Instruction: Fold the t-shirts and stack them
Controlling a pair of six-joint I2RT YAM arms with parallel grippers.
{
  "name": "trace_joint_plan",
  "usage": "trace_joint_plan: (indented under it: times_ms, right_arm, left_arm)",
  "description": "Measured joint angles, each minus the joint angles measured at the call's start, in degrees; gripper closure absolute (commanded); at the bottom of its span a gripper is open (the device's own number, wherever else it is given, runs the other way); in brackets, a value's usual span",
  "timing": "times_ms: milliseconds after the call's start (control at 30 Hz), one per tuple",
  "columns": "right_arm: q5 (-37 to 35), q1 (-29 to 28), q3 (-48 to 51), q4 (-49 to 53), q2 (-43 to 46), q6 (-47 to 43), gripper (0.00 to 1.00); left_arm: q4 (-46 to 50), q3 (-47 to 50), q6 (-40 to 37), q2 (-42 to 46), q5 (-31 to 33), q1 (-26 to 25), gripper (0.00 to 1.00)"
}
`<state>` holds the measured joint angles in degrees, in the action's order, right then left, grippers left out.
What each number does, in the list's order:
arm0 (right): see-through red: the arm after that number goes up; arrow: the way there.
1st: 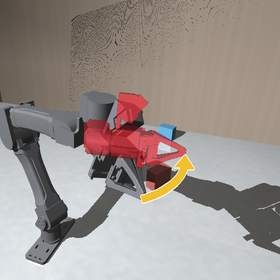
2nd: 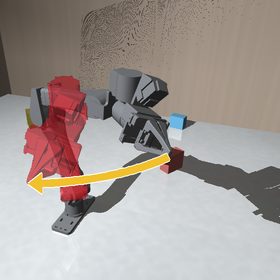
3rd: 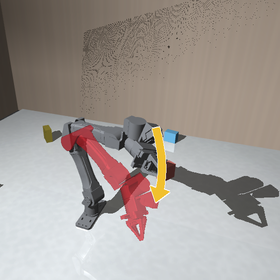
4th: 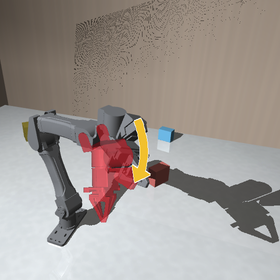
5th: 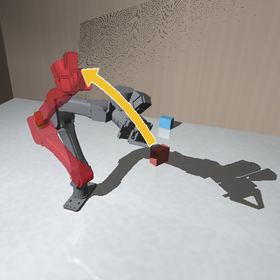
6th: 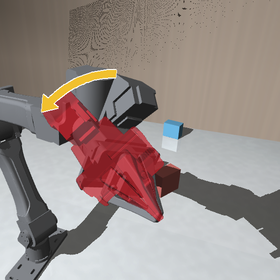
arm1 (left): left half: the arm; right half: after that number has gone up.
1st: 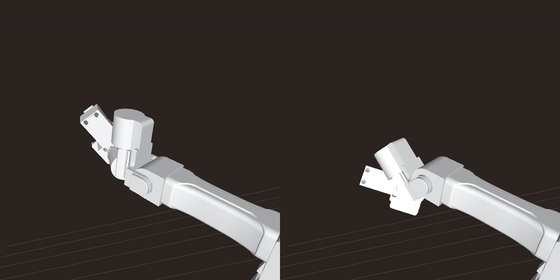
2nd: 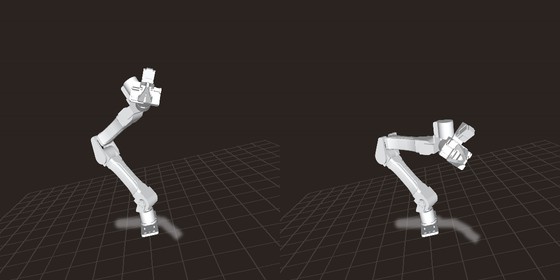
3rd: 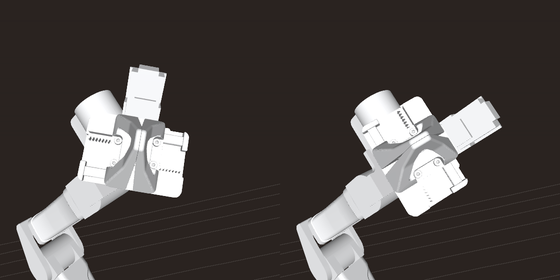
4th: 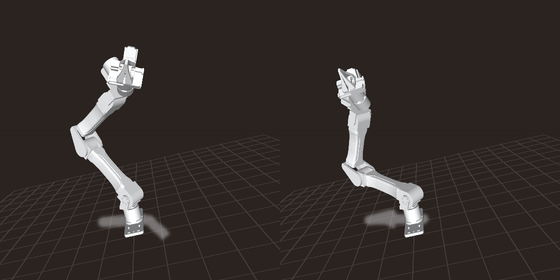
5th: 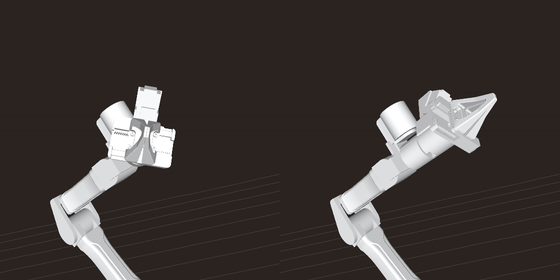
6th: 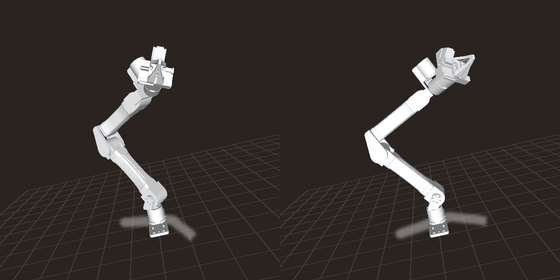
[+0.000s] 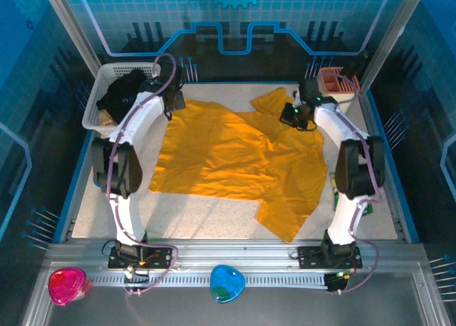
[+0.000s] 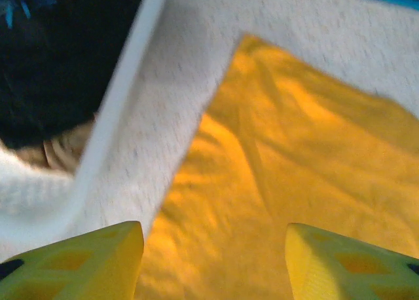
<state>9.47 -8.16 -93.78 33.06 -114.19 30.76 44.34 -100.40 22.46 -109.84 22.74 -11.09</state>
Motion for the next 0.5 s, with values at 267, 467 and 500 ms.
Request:
trace_joint_plan:
  times_ms: [267, 467, 500]
  right_arm:
    - [2.21, -0.57, -22.47, 7.76, -24.61, -2.23, 1.0]
    - [1.38, -1.97, -32.28, 12.11, -30.05, -0.68, 1.0]
    - [0.98, -2.38, -33.09, 12.63, -30.77, -0.07, 1.0]
  left_arm:
    - [-0.9, 19.04, 4.68, -0.52, -3.63, -3.08, 0.46]
    - [-1.36, 22.08, 6.43, -2.97, -4.33, -3.69, 0.46]
    - [-1.51, 22.4, 6.64, -2.97, -4.48, -3.8, 0.46]
